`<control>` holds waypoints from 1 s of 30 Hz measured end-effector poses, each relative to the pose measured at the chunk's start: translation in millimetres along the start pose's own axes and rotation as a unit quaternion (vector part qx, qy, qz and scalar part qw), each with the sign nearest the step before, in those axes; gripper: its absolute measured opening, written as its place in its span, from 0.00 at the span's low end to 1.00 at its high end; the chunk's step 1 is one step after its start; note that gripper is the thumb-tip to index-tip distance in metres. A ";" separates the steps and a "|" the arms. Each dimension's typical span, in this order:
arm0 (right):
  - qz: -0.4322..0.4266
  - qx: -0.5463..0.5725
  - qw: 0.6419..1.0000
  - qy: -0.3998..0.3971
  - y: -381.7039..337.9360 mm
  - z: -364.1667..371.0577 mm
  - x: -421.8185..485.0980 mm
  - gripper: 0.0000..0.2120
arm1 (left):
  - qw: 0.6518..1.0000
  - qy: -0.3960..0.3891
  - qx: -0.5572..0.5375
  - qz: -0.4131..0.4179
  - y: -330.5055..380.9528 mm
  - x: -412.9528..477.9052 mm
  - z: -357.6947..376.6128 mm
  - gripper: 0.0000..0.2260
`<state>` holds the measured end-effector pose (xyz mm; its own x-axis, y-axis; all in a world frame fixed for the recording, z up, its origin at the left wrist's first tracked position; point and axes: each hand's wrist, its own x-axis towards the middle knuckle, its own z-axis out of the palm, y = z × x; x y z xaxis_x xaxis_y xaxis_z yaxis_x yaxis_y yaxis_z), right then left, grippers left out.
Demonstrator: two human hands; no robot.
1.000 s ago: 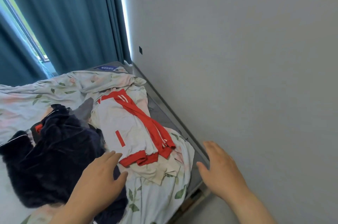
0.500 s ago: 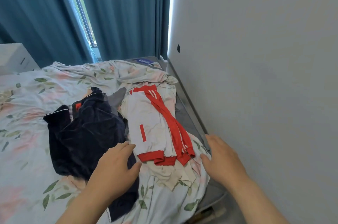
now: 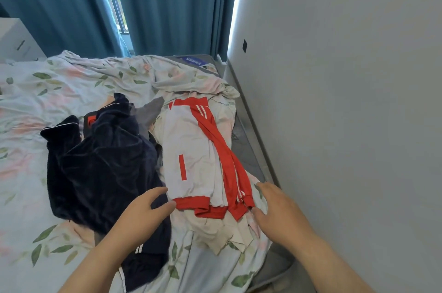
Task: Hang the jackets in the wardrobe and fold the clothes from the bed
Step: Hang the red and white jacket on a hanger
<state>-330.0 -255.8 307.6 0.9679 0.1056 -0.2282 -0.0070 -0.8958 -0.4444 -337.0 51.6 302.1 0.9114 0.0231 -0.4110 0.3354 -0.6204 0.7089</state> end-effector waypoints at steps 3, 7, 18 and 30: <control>-0.002 0.044 0.998 -0.054 32.3 24.4 35.9 0.16 | 0.999 -0.001 -0.030 -0.036 -10.7 35.7 25.5 0.25; 0.007 0.087 0.991 -0.105 66.4 72.7 86.5 0.12 | 0.992 0.000 -0.090 -0.086 -37.2 85.4 58.2 0.22; 0.076 0.112 0.988 -0.074 135.4 228.9 242.3 0.23 | 0.982 -0.002 -0.095 -0.164 -159.8 234.9 144.5 0.18; 0.171 0.061 0.983 -0.035 191.3 282.5 285.4 0.13 | 0.946 0.056 -0.215 -0.237 -220.3 294.5 188.5 0.37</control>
<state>-126.0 -275.1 -87.2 0.8840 -0.1606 -0.4391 -0.3637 -0.8263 -0.4300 -187.5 47.3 -83.2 0.6453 0.3173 -0.6949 0.7570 -0.1430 0.6376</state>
